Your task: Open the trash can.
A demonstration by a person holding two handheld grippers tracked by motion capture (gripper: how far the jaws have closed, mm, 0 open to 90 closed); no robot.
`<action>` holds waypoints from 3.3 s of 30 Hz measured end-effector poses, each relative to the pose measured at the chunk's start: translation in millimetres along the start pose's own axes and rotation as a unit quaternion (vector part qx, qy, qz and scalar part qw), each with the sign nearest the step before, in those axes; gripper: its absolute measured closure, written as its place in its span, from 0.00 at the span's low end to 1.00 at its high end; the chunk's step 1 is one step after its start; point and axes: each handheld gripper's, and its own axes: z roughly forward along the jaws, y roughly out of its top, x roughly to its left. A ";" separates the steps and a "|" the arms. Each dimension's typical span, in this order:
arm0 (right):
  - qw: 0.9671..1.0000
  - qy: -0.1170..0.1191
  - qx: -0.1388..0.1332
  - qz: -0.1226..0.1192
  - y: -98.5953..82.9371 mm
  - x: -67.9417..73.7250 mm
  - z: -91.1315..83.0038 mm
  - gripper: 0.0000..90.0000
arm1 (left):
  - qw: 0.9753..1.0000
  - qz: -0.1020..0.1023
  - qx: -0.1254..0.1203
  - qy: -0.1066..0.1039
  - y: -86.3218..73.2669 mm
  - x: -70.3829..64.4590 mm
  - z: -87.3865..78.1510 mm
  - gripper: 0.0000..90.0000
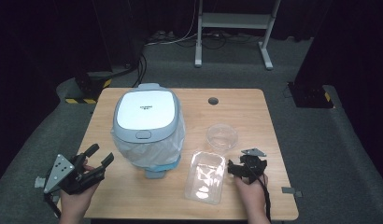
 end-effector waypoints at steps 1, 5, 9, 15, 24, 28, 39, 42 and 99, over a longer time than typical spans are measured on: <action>1.000 0.000 0.000 0.000 0.0 0.0 0.0 0.06 | 1.000 0.004 -0.002 -0.001 5.5 -2.5 -0.4 0.39; 1.000 0.000 0.000 0.000 0.0 0.0 0.0 0.06 | 1.000 0.009 -0.008 -0.006 14.7 -5.9 -0.8 0.41; 1.000 0.000 0.000 0.000 0.0 0.0 0.0 0.06 | 1.000 0.008 -0.017 -0.017 26.8 -8.9 -0.9 0.43; 1.000 0.000 0.000 0.000 0.0 0.0 0.0 0.06 | 0.999 0.009 -0.021 -0.027 38.3 -13.7 1.8 0.52; 1.000 0.000 0.000 -0.001 -0.1 0.0 -0.1 0.06 | 0.999 0.011 -0.023 -0.044 51.8 -22.2 11.2 0.66; 1.000 0.001 0.000 0.000 -0.1 0.2 -0.2 0.06 | 0.998 0.013 -0.023 -0.050 55.1 -25.3 15.0 0.70; 1.000 0.002 -0.001 0.000 -0.2 0.3 -0.5 0.07 | 0.997 0.027 -0.019 -0.067 62.0 -40.5 31.4 0.84; 1.000 0.003 -0.001 -0.001 -0.3 0.2 -0.5 0.07 | 0.997 0.030 -0.020 -0.073 63.4 -45.2 37.2 0.89; 1.000 0.007 -0.002 -0.004 -0.6 0.3 -1.1 0.08 | 0.999 0.031 0.003 -0.043 77.9 -45.4 44.1 0.68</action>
